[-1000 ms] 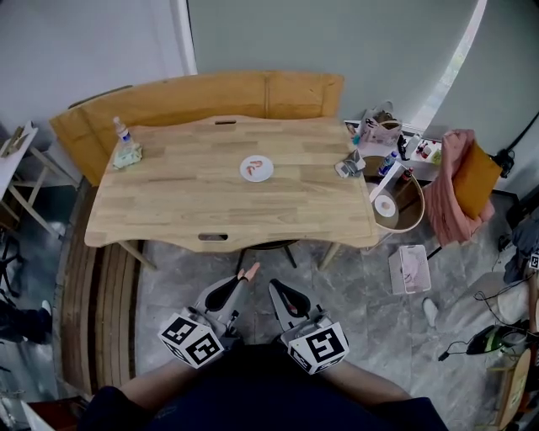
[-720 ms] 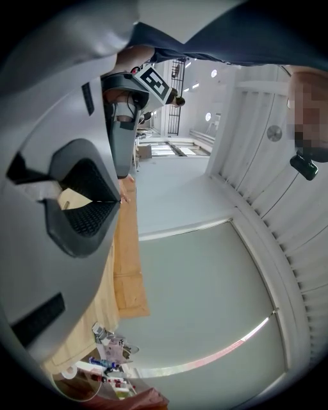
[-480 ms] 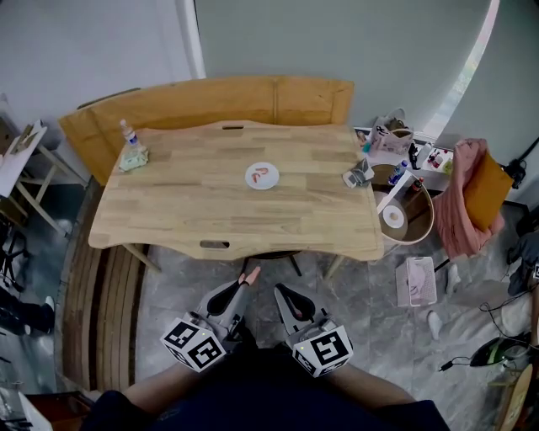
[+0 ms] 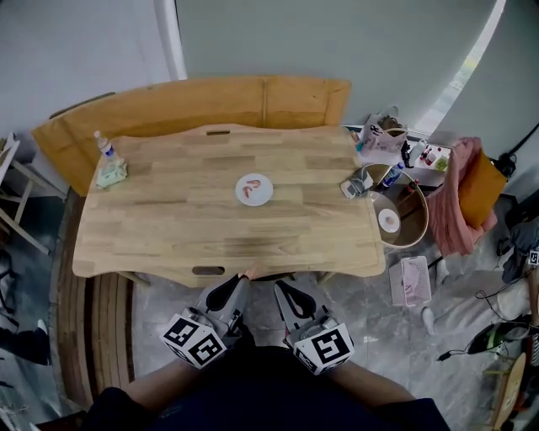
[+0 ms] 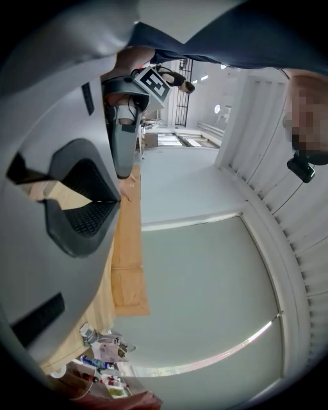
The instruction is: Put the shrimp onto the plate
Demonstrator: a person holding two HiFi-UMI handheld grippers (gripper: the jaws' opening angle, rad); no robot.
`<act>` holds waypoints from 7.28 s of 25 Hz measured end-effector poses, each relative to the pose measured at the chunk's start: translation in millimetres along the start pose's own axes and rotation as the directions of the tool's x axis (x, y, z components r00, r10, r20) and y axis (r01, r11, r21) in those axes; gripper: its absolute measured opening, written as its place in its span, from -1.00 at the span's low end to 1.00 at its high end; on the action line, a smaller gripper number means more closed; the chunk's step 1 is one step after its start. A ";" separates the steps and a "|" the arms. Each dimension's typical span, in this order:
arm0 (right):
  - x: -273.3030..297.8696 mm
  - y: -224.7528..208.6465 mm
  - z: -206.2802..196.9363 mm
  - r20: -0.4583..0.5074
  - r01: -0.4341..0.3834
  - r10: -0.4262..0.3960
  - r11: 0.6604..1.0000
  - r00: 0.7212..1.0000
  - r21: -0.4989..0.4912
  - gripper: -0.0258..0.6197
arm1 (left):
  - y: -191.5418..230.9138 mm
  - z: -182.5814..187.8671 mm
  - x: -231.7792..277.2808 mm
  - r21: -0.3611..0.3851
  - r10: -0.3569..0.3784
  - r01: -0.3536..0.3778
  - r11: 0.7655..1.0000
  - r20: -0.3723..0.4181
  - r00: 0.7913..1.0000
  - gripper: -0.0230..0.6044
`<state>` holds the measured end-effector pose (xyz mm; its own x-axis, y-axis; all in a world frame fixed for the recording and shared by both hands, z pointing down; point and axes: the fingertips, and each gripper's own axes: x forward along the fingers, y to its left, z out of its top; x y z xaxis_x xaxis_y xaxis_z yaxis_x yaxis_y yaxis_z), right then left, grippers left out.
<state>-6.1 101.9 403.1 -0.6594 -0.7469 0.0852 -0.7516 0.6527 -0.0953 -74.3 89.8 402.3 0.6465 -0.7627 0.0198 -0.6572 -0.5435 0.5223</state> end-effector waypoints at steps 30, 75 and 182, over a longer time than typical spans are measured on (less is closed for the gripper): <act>148.9 -75.6 12.9 -0.044 0.066 -0.065 0.997 0.997 0.032 -0.89 | 141.7 41.7 117.2 -0.085 -0.037 0.028 0.996 -0.103 0.994 -0.83; 136.9 -178.7 -26.0 -0.182 0.073 -0.060 0.995 0.982 0.067 -0.89 | 346.7 -129.9 285.0 -0.353 0.304 -0.431 0.830 -0.362 0.881 -0.83; 163.7 -92.1 6.4 -0.114 -0.113 0.118 0.992 0.986 0.053 -0.89 | 124.9 62.5 118.7 0.309 0.046 -0.001 0.951 -0.137 0.989 -0.91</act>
<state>-44.7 -81.3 419.5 -0.7412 -0.6451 0.1857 -0.6704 0.7253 -0.1564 -103.8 -90.5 416.6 0.6626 -0.7315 0.1607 -0.7457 -0.6243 0.2329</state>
